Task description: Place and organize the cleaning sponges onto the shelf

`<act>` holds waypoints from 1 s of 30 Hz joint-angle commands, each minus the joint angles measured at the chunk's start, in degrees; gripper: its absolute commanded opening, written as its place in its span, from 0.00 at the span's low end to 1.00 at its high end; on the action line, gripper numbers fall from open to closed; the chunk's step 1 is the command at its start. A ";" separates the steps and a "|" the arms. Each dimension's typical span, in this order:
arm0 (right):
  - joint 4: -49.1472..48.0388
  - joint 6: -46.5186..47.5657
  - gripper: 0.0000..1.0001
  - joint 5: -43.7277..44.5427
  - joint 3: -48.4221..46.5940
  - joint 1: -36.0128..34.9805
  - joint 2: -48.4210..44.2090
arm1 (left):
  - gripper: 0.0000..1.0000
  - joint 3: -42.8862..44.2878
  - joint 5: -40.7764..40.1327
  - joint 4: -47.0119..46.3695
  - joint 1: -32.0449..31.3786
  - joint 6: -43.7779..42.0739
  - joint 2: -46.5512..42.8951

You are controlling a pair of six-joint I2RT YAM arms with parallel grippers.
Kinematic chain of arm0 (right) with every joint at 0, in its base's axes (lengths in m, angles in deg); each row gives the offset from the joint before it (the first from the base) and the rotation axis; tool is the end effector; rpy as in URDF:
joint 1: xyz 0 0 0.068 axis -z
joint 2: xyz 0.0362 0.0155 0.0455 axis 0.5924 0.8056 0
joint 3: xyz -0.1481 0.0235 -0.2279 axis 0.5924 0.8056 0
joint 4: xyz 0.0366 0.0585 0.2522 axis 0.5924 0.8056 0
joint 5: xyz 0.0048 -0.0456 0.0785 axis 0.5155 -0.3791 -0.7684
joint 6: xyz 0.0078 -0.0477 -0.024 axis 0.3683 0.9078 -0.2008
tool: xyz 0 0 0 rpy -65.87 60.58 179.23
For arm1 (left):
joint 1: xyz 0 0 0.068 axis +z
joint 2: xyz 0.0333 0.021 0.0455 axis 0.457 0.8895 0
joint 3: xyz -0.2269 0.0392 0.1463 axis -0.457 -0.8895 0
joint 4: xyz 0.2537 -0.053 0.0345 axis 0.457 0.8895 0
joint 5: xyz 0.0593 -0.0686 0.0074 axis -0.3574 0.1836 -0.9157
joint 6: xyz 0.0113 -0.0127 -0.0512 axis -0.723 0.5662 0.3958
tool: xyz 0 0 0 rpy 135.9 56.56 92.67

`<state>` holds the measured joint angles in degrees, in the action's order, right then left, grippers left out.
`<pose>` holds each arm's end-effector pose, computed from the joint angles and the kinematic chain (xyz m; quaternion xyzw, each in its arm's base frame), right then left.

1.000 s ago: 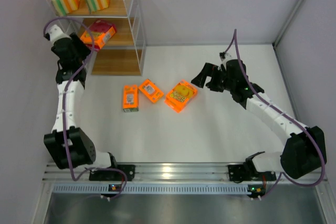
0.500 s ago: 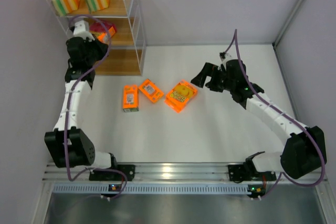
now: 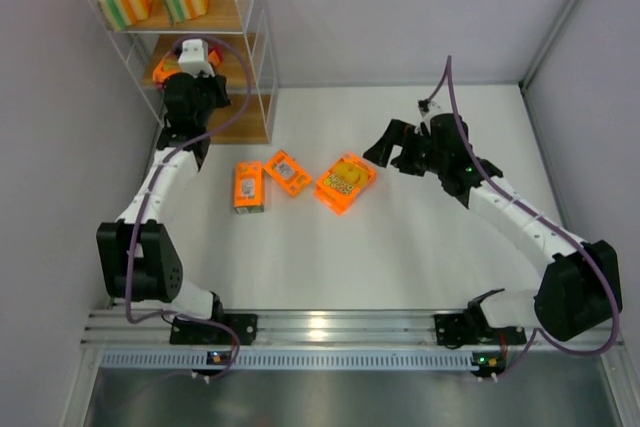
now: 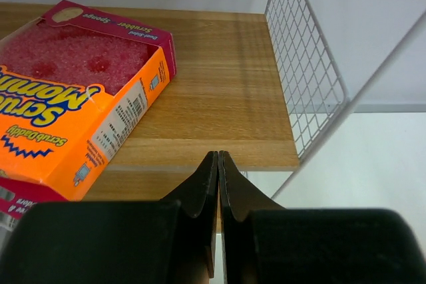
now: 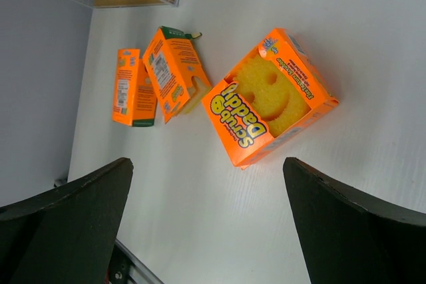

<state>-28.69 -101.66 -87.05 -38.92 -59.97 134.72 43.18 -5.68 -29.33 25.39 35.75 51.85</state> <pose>0.2705 0.1288 0.2985 0.0228 0.8490 0.3555 0.3902 0.3607 -0.0140 0.3674 -0.0054 0.7255 -0.0782 0.6837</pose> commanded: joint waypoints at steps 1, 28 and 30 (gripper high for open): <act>-2.71 -0.38 0.99 0.57 0.15 -0.53 -1.22 | 0.06 1.66 -0.87 -7.69 0.22 -2.59 3.33; -4.29 -1.87 1.00 1.45 1.12 -0.62 0.80 | 0.01 1.66 -14.30 -25.00 3.82 -2.85 13.89; -4.47 -2.05 0.99 1.53 1.12 -0.53 0.89 | 0.01 2.01 -15.89 -26.24 3.91 -3.03 14.76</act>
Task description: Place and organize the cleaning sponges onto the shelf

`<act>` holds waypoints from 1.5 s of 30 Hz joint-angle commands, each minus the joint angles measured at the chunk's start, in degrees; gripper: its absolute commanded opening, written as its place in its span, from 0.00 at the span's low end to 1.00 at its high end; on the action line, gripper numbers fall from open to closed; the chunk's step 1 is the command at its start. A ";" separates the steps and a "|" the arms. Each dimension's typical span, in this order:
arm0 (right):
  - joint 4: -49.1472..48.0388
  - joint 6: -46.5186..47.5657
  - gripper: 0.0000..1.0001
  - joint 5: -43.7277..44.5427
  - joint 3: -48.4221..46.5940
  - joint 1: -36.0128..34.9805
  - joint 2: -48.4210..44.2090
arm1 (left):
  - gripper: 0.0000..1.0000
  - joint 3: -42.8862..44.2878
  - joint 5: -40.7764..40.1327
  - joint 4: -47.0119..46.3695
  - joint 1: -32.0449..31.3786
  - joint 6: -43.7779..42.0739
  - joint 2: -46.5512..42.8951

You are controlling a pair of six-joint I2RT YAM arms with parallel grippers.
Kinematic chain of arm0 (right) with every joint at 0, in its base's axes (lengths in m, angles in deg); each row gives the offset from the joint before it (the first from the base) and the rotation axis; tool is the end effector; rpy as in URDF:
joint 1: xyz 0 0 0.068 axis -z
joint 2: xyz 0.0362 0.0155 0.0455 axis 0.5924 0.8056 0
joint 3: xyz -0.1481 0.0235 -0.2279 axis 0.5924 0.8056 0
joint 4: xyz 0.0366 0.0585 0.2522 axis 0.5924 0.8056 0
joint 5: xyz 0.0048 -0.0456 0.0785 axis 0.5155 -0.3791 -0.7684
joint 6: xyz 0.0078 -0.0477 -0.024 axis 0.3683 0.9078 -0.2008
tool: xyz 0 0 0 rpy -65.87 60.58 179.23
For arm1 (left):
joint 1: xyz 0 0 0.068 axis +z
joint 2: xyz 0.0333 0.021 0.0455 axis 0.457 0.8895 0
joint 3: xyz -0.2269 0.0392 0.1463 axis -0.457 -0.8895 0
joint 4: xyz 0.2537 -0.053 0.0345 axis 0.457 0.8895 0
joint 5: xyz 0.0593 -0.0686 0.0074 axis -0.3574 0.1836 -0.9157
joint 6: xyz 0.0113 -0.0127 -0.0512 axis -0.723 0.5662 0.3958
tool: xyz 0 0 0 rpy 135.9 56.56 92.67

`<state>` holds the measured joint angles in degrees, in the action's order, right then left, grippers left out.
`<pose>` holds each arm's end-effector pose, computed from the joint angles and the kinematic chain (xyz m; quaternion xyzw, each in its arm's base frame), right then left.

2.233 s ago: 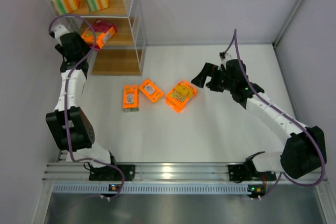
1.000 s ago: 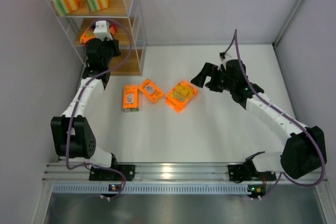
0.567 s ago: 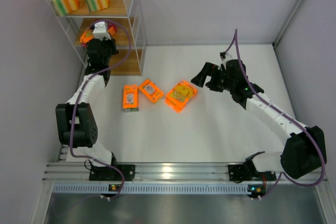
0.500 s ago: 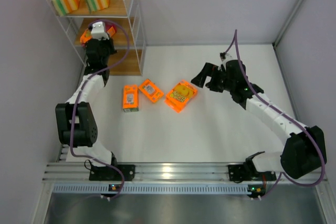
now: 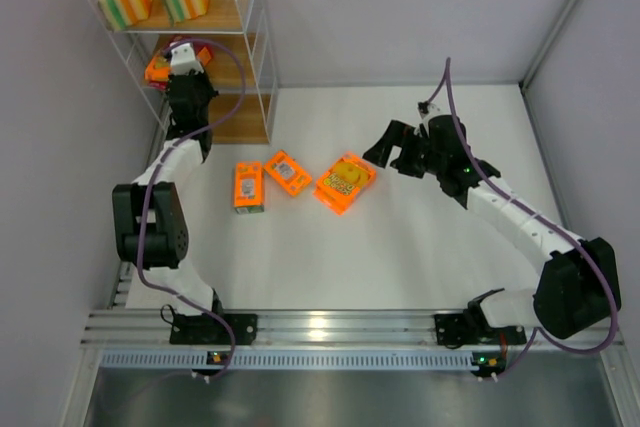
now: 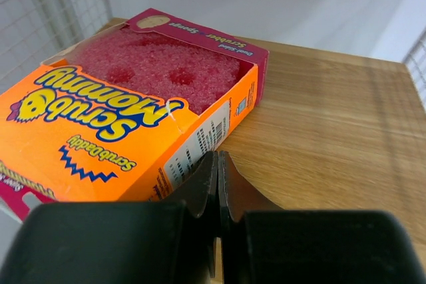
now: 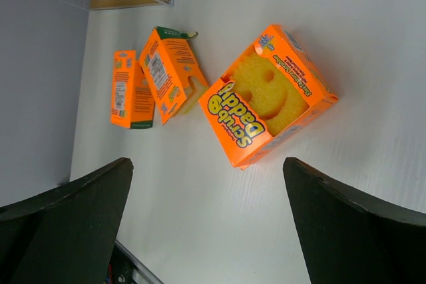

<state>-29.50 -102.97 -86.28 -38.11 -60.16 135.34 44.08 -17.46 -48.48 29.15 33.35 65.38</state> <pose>0.2719 0.1299 0.2918 0.0356 0.8518 0.3539 0.3847 0.4156 0.0188 0.3223 -0.0850 0.6802 0.0297 0.7275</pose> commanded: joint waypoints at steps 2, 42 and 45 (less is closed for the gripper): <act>-3.40 -0.73 0.99 0.77 0.13 -0.42 0.45 | 0.01 1.82 -5.96 -7.09 0.15 -0.80 2.11; -4.01 -0.91 1.00 2.26 -1.98 -3.59 0.72 | 0.23 -7.13 5.81 -10.17 3.49 6.58 -12.46; -5.15 -0.65 0.99 1.39 -2.06 -3.94 1.33 | 0.43 -10.29 7.22 -10.08 3.41 9.12 -18.26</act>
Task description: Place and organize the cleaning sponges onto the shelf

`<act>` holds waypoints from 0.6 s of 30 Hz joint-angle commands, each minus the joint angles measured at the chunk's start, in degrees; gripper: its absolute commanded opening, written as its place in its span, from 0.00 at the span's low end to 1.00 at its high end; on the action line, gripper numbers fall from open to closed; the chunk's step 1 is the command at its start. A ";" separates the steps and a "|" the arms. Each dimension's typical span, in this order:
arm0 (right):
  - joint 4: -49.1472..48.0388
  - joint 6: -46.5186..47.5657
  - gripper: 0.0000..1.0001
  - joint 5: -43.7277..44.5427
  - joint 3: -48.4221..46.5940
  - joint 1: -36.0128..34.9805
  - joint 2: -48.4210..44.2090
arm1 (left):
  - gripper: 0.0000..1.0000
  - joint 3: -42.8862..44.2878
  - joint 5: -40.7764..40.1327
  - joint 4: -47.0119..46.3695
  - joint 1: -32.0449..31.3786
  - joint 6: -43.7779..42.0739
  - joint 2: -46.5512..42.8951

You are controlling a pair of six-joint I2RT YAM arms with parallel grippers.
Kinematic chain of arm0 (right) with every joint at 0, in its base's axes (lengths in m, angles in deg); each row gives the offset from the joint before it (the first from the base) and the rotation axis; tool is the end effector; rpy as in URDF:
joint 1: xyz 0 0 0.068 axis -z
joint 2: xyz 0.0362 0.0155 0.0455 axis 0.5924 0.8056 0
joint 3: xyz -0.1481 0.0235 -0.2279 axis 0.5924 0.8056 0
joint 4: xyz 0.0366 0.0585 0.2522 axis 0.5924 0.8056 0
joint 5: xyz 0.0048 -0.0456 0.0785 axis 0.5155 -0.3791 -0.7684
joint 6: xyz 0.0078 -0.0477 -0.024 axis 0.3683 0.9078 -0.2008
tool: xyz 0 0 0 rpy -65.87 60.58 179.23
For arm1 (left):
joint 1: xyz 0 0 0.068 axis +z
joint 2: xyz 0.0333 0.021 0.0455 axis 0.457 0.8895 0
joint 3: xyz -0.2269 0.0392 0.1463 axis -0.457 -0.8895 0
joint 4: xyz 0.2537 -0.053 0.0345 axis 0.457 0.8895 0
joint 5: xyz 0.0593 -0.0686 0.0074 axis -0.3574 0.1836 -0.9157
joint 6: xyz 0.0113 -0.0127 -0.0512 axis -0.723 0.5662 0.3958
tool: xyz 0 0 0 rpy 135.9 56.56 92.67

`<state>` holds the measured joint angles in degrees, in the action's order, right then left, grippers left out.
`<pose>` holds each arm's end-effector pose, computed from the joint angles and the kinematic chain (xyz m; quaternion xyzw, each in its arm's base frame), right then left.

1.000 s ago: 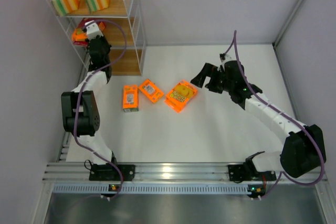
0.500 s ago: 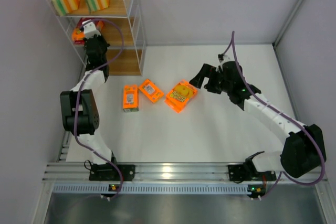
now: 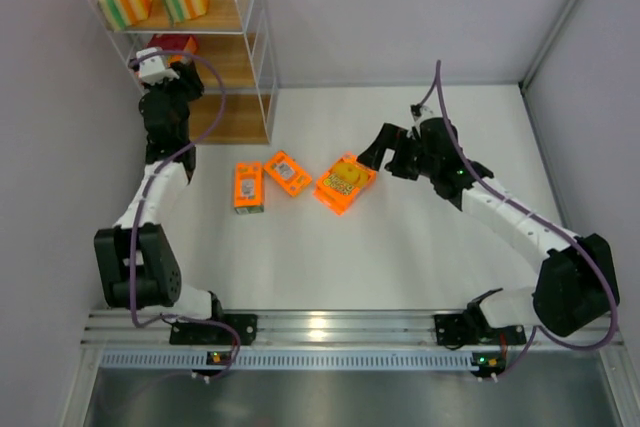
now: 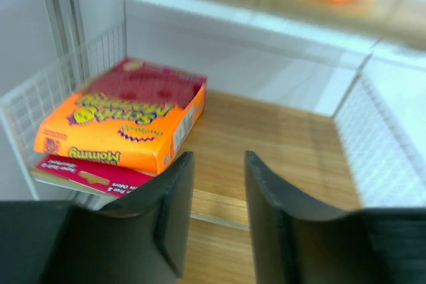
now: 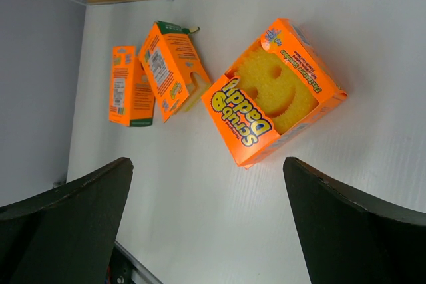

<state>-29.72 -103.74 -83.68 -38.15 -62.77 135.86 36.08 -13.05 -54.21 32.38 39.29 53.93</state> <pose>0.2683 0.1418 0.2897 0.0340 0.8544 0.3485 0.3839 0.3626 0.0348 0.3576 -0.1047 0.6161 -0.0178 0.7805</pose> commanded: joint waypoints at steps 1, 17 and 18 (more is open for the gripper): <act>-5.37 0.46 1.00 -1.48 -2.11 -1.42 1.24 | 0.50 -3.79 4.63 -4.01 0.17 4.06 -10.56; -2.66 12.15 0.99 9.14 -7.47 -2.57 13.37 | 0.65 -18.45 20.55 60.15 -0.71 25.49 -47.24; -2.82 12.77 0.99 9.24 -7.21 -2.57 13.73 | 0.65 -19.96 21.34 60.16 -0.88 26.55 -49.34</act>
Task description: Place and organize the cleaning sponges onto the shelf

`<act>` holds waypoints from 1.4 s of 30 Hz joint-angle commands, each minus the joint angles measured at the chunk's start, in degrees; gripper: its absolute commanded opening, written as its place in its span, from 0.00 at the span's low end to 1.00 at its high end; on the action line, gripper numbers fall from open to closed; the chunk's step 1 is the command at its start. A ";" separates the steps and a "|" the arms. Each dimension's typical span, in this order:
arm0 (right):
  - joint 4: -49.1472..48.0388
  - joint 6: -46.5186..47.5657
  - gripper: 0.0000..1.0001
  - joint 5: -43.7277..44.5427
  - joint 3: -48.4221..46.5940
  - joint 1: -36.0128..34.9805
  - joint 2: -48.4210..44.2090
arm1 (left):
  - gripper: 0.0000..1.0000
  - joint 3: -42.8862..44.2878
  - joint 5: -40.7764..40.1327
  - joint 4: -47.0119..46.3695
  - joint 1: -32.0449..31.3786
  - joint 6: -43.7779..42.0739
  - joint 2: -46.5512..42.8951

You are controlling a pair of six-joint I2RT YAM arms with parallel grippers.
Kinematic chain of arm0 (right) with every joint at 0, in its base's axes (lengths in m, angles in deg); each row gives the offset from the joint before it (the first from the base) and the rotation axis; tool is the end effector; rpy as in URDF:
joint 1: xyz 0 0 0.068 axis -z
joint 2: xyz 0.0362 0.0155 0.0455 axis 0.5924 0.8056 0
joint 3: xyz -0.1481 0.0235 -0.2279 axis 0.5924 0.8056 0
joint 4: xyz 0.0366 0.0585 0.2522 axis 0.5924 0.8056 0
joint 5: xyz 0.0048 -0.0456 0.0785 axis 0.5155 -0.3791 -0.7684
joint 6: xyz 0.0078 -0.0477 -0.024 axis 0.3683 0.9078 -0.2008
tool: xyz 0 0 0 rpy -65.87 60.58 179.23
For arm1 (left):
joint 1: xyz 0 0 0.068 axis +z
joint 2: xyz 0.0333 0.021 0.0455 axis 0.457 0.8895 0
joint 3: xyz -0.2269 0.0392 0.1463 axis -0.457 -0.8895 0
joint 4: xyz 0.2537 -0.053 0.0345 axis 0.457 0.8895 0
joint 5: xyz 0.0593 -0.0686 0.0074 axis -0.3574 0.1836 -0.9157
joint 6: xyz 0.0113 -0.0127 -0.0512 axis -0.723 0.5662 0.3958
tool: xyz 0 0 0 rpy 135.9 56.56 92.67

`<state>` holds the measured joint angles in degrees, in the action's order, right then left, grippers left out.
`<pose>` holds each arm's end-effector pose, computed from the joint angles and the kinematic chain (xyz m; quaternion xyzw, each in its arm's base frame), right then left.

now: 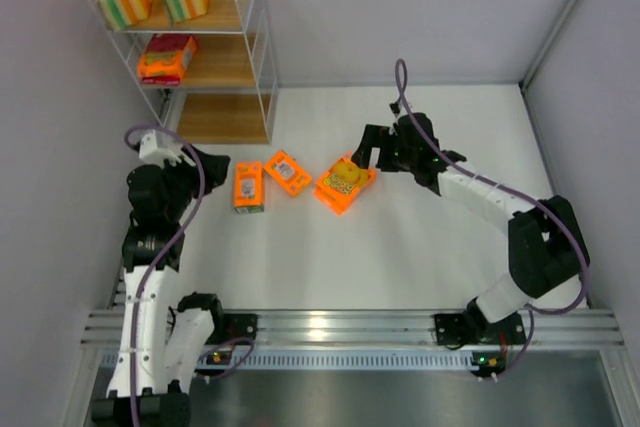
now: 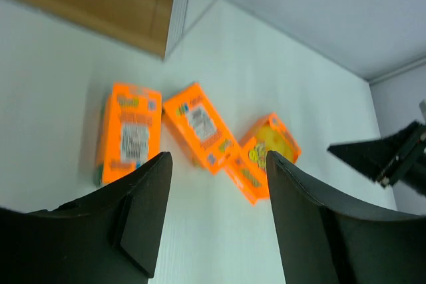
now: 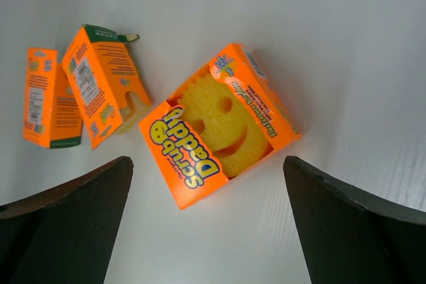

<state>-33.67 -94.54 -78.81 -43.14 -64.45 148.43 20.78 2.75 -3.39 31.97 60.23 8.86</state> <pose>0.3081 0.1697 0.2583 -0.0236 0.8724 0.2793 0.4003 0.1705 0.0064 0.3615 -0.1635 0.7378 -0.2301 0.6131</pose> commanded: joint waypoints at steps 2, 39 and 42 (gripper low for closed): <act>-1.67 4.18 0.99 3.93 0.32 -0.88 1.78 | 0.64 -7.65 6.17 9.51 -0.99 9.12 -5.78; -18.38 4.80 0.77 -6.35 13.23 1.05 8.56 | 0.64 -20.49 -3.77 -2.78 -21.21 11.69 8.52; -16.37 2.96 0.71 -6.19 15.17 0.44 6.45 | 0.64 -21.29 -4.03 -8.75 -22.87 12.56 12.57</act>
<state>-49.47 -90.25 -86.81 -29.78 -63.57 157.91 0.08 -1.70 -2.82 10.66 73.63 18.93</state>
